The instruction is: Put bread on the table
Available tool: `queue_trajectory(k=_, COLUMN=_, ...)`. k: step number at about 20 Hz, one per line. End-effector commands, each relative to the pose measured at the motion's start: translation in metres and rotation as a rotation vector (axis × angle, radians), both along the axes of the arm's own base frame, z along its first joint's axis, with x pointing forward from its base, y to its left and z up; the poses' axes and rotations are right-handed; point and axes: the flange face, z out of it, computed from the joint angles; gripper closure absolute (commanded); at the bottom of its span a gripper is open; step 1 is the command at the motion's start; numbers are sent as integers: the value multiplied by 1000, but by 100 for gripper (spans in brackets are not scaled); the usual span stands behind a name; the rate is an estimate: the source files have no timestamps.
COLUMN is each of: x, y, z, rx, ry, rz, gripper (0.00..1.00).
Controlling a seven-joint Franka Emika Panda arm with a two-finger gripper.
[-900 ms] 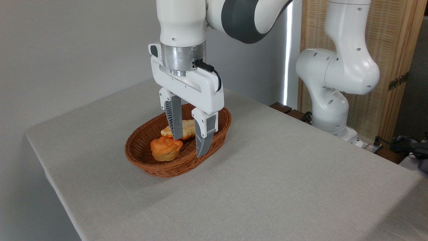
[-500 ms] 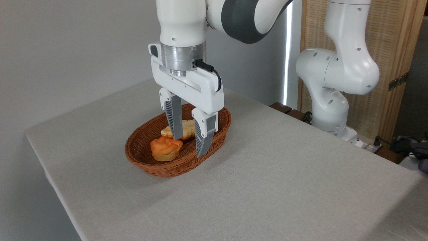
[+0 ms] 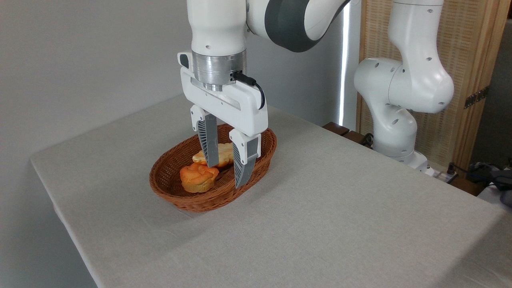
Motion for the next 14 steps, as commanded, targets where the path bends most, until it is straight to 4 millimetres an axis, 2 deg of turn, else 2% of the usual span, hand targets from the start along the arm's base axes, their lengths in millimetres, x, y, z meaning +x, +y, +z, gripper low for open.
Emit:
queue_trajectory(k=1, x=0, y=1, z=3, rx=10, ry=6, rz=-12, gripper=0)
queue_trajectory(k=6, x=-1, y=-1, z=6, rx=9, ry=-5, rz=-11, gripper=0)
queue_trajectory(k=10, x=-3, y=-15, z=4, rx=-2, ry=2, rz=-12, gripper=0)
queue_trajectory(k=14, x=-10, y=-58, z=6, rx=-12, ry=5, rz=-9, gripper=0)
